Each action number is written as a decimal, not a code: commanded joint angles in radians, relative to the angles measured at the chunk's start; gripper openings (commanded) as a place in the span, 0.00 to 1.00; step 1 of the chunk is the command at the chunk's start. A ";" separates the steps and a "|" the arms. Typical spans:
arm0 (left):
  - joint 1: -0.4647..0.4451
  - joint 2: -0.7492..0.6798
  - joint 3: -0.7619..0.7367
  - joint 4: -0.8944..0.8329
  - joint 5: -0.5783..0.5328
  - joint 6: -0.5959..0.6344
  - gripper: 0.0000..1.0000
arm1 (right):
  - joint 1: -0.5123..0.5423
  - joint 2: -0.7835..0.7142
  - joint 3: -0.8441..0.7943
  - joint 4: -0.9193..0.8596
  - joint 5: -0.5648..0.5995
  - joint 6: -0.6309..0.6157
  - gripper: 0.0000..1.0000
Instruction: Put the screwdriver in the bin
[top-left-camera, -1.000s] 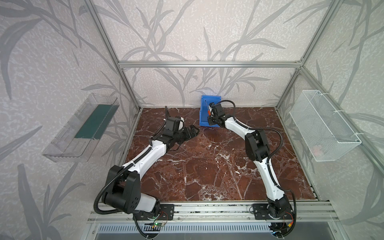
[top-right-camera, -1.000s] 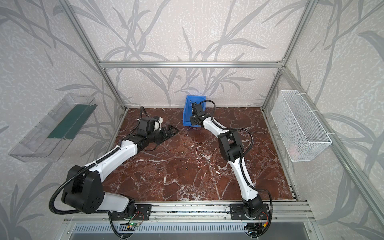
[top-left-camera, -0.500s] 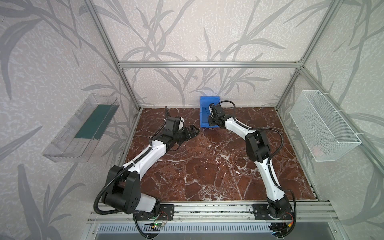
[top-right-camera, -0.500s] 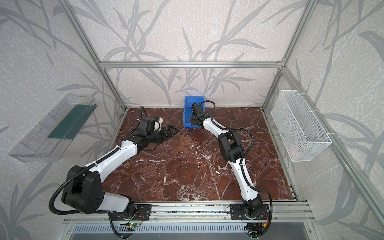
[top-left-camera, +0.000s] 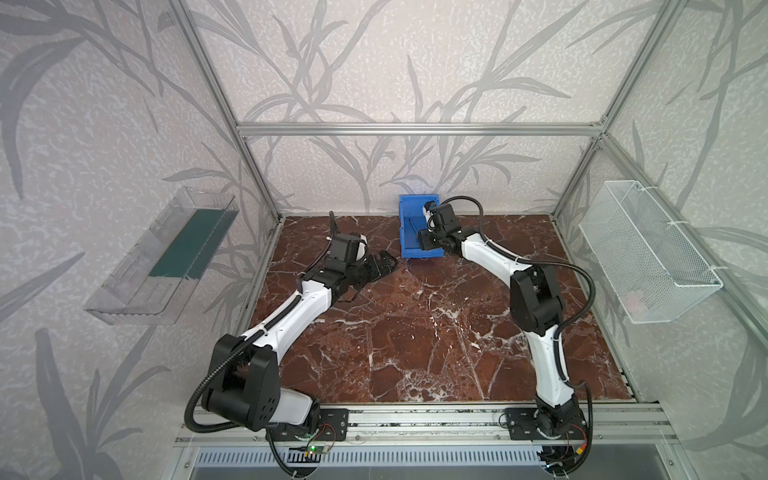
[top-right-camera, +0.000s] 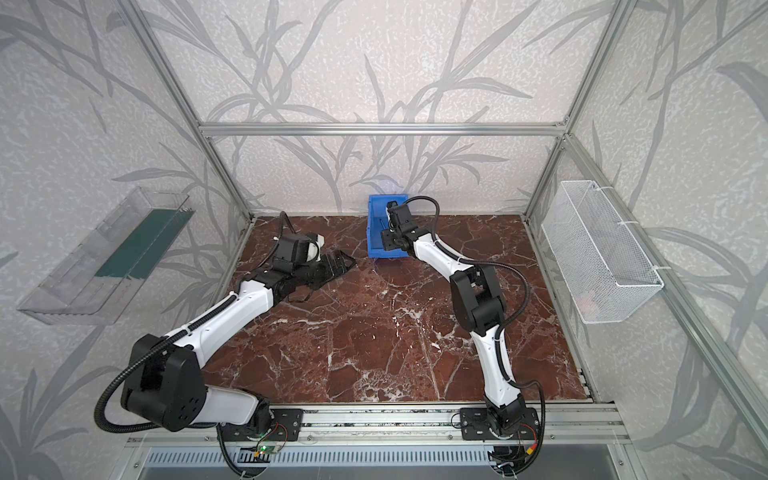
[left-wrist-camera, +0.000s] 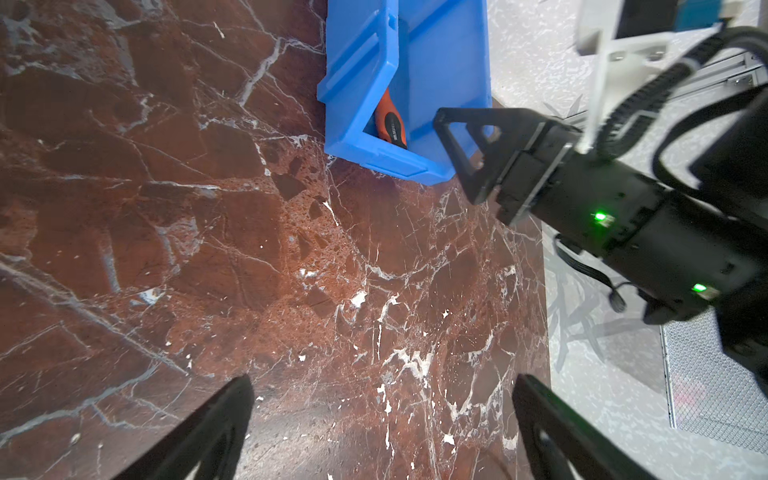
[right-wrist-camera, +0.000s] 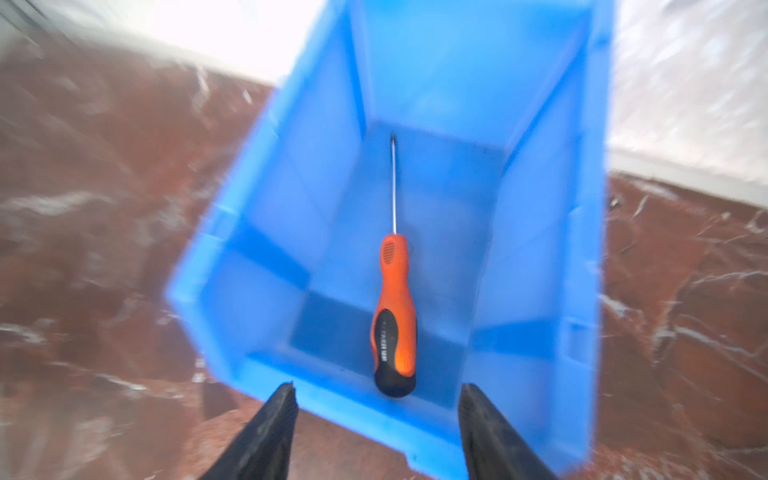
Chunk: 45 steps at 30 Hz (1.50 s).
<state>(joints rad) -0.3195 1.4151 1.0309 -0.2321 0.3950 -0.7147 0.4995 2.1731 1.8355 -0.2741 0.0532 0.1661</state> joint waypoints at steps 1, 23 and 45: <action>0.006 -0.040 0.048 -0.063 -0.053 0.059 0.99 | -0.001 -0.150 -0.051 0.069 -0.027 0.019 0.73; 0.044 -0.235 0.115 -0.208 -0.450 0.332 0.99 | -0.333 -0.964 -0.907 0.302 0.061 0.104 0.99; 0.061 -0.072 -0.261 0.199 -1.124 0.680 0.99 | -0.343 -0.986 -1.355 0.556 0.407 0.045 0.99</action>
<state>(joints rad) -0.2646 1.3113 0.7773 -0.1154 -0.6315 -0.1043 0.1547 1.1732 0.4839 0.2501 0.4042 0.2081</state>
